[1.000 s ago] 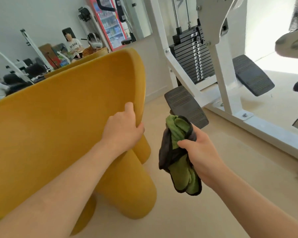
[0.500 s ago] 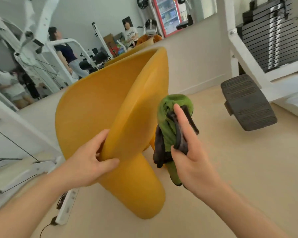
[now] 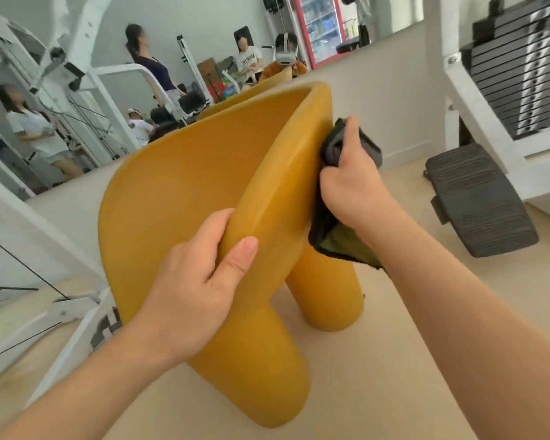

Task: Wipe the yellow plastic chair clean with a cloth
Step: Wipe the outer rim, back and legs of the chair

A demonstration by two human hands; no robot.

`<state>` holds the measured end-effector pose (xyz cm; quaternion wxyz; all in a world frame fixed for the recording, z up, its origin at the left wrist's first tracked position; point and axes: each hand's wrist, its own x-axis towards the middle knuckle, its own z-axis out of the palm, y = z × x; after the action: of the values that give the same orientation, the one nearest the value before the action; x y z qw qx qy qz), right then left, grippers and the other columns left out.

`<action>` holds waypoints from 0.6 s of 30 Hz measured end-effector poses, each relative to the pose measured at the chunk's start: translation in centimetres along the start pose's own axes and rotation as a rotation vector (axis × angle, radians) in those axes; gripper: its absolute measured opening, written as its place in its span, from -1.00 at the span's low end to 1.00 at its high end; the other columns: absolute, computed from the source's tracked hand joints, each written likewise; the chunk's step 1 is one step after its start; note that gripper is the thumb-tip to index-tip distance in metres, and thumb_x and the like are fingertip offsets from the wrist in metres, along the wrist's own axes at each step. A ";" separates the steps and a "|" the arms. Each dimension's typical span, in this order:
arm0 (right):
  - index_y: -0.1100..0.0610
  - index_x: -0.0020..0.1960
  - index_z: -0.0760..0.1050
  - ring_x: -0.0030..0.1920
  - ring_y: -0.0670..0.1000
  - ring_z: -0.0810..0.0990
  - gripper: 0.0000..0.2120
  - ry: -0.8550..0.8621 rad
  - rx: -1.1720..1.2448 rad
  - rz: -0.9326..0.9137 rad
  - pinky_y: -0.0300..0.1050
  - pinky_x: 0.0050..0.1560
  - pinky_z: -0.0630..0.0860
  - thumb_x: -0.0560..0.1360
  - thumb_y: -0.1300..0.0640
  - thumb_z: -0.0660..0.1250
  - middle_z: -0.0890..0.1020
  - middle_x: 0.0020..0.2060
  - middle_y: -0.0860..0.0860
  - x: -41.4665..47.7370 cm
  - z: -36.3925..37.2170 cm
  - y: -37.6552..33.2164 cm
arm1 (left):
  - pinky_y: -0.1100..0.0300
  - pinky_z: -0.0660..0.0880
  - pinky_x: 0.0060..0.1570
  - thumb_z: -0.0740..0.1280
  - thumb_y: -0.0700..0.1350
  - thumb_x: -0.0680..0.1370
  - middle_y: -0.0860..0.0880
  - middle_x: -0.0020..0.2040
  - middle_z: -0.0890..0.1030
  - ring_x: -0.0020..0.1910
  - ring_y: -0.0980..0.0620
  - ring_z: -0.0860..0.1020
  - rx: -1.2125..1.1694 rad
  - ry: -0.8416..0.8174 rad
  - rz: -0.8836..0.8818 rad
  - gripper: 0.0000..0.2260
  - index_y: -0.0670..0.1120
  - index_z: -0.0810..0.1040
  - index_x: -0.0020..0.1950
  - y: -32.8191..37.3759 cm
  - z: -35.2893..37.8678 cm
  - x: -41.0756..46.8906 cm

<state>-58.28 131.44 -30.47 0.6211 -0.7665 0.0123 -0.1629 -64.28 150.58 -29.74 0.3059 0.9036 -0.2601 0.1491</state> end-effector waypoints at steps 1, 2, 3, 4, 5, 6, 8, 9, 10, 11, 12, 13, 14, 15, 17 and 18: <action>-0.03 0.56 -0.37 -0.28 -0.02 0.52 -0.23 -0.026 -0.047 -0.012 -0.15 -0.38 0.46 0.60 0.28 0.09 0.46 -0.22 -0.01 -1.1 0.5 1.0 | 0.21 0.52 -0.26 0.20 0.12 0.58 0.12 -0.10 0.63 -0.16 0.10 0.60 -0.010 -0.006 -0.013 -0.83 0.19 0.46 0.15 0.1 -0.4 -0.3; -0.02 0.54 -0.39 -0.31 -0.02 0.51 -0.22 -0.051 -0.110 -0.045 -0.15 -0.39 0.43 0.60 0.27 0.09 0.47 -0.25 0.01 -2.6 1.3 2.1 | 0.27 0.52 -0.25 0.20 0.17 0.58 0.17 -0.08 0.63 -0.14 0.14 0.60 -0.010 -0.004 -0.029 -0.82 0.24 0.45 0.16 0.0 -0.9 -0.8; -0.03 0.54 -0.40 -0.32 -0.02 0.50 -0.22 -0.079 -0.157 -0.083 -0.13 -0.38 0.41 0.59 0.27 0.10 0.47 -0.28 0.01 -4.2 2.5 3.3 | 0.30 0.52 -0.23 0.19 0.24 0.56 0.20 -0.07 0.64 -0.13 0.17 0.60 -0.006 -0.003 -0.050 -0.80 0.31 0.44 0.17 -0.2 -1.5 -1.4; -0.04 0.54 -0.40 -0.33 -0.01 0.49 -0.21 -0.123 -0.160 -0.104 -0.10 -0.36 0.40 0.59 0.27 0.10 0.45 -0.31 0.01 -5.6 3.5 4.5 | 0.27 0.54 -0.18 0.18 0.31 0.51 0.22 -0.05 0.64 -0.11 0.19 0.61 -0.003 -0.001 -0.080 -0.75 0.39 0.42 0.18 -0.4 -2.3 -2.3; -0.07 0.54 -0.37 -0.31 0.01 0.49 -0.22 -0.172 -0.129 -0.097 -0.08 -0.33 0.40 0.59 0.27 0.10 0.46 -0.31 0.04 -6.8 4.4 5.6 | 0.18 0.56 -0.09 0.16 0.36 0.45 0.23 0.00 0.64 -0.07 0.20 0.61 -0.002 0.006 -0.110 -0.68 0.44 0.40 0.20 -0.7 -3.1 -3.2; -0.10 0.55 -0.30 -0.28 0.01 0.51 -0.24 -0.220 -0.056 -0.068 -0.07 -0.28 0.44 0.60 0.26 0.11 0.51 -0.27 0.07 -7.8 5.0 6.5 | 0.05 0.57 0.00 0.15 0.39 0.42 0.24 0.06 0.63 0.01 0.17 0.61 0.043 0.015 -0.118 -0.60 0.44 0.38 0.25 -1.1 -3.7 -4.2; -0.16 0.57 -0.10 -0.13 -0.12 0.56 -0.32 -0.272 0.125 0.005 -0.19 -0.06 0.53 0.62 0.24 0.13 0.61 -0.11 -0.07 -9.4 6.0 8.0 | -0.19 0.49 0.13 0.11 0.36 0.46 0.25 0.19 0.57 0.15 0.05 0.55 0.267 0.058 -0.092 -0.52 0.37 0.32 0.38 -1.6 -4.6 -5.7; -0.17 0.57 0.00 -0.05 -0.23 0.55 -0.36 -0.278 0.189 0.026 -0.31 0.01 0.52 0.62 0.24 0.14 0.58 -0.05 -0.25 -10.1 6.3 8.2 | -0.20 0.43 0.21 0.11 0.24 0.51 0.18 0.25 0.52 0.19 -0.02 0.51 0.388 0.096 -0.056 -0.53 0.28 0.30 0.44 -1.3 -4.6 -6.0; -0.18 0.55 0.07 0.01 -0.33 0.52 -0.39 -0.274 0.236 0.019 -0.41 0.03 0.47 0.61 0.24 0.15 0.53 -0.01 -0.40 -10.6 6.5 8.1 | -0.14 0.36 0.30 0.13 0.05 0.54 0.06 0.30 0.49 0.21 -0.09 0.46 0.536 0.145 0.021 -0.53 0.12 0.32 0.48 -0.6 -4.2 -5.8; -0.18 0.54 0.15 0.06 -0.36 0.51 -0.41 -0.263 0.283 -0.012 -0.44 0.05 0.45 0.61 0.25 0.17 0.52 0.03 -0.44 -10.9 6.4 7.7 | -0.06 0.31 0.35 0.15 -0.14 0.53 -0.09 0.32 0.47 0.23 -0.17 0.43 0.706 0.200 0.144 -0.53 -0.06 0.37 0.47 0.6 -3.6 -5.5; -0.15 0.50 0.25 0.09 -0.33 0.53 -0.45 -0.242 0.322 -0.056 -0.39 0.10 0.47 0.60 0.26 0.18 0.55 0.06 -0.39 -10.8 6.0 7.0 | -0.04 0.31 0.31 0.15 -0.27 0.50 -0.20 0.32 0.48 0.22 -0.22 0.42 0.837 0.218 0.303 -0.54 -0.18 0.42 0.42 1.6 -2.6 -5.3; -0.09 0.43 0.37 0.09 -0.24 0.57 -0.52 -0.213 0.340 -0.111 -0.25 0.13 0.53 0.58 0.28 0.21 0.61 0.06 -0.28 -10.5 5.3 6.2 | -0.03 0.35 0.27 0.15 -0.30 0.50 -0.22 0.32 0.48 0.22 -0.22 0.44 0.878 0.180 0.420 -0.56 -0.22 0.45 0.39 2.4 -1.4 -5.1; -0.02 0.31 0.48 0.05 -0.12 0.61 -0.62 -0.193 0.339 -0.167 -0.08 0.11 0.58 0.56 0.30 0.23 0.66 0.01 -0.16 -10.0 4.3 5.2 | 0.00 0.38 0.23 0.18 -0.26 0.52 -0.18 0.35 0.47 0.22 -0.18 0.46 0.849 0.099 0.450 -0.56 -0.19 0.42 0.41 2.9 -0.3 -4.5; 0.04 0.17 0.54 -0.01 0.01 0.64 -0.71 -0.193 0.316 -0.215 0.05 0.06 0.59 0.52 0.31 0.26 0.68 -0.06 -0.04 -9.5 3.2 4.1 | 0.05 0.40 0.21 0.24 -0.15 0.52 -0.13 0.39 0.44 0.22 -0.13 0.46 0.812 0.017 0.419 -0.52 -0.15 0.37 0.45 3.2 0.7 -3.9; 0.09 0.07 0.53 -0.05 0.14 0.65 -0.76 -0.251 0.305 -0.255 0.18 0.01 0.58 0.44 0.31 0.33 0.68 -0.11 0.09 -8.5 1.1 2.8 | 0.04 0.54 0.02 0.32 0.04 0.49 -0.09 0.33 0.48 0.11 -0.09 0.49 0.794 -0.050 0.330 -0.42 -0.11 0.31 0.47 3.5 1.7 -2.5; 0.07 0.09 0.51 -0.05 0.13 0.66 -0.71 -0.281 0.318 -0.239 0.21 0.02 0.58 0.42 0.30 0.39 0.67 -0.09 0.11 -8.1 0.1 2.8 | 0.00 0.59 -0.16 0.35 0.04 0.47 -0.09 0.20 0.53 -0.01 -0.09 0.51 0.801 -0.057 0.320 -0.44 -0.10 0.34 0.43 3.6 1.8 -1.9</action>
<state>-65.40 132.71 -35.03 0.7059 -0.6702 -0.1909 -0.1269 -67.61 147.73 -30.23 -0.1033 0.9030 -0.3268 0.2589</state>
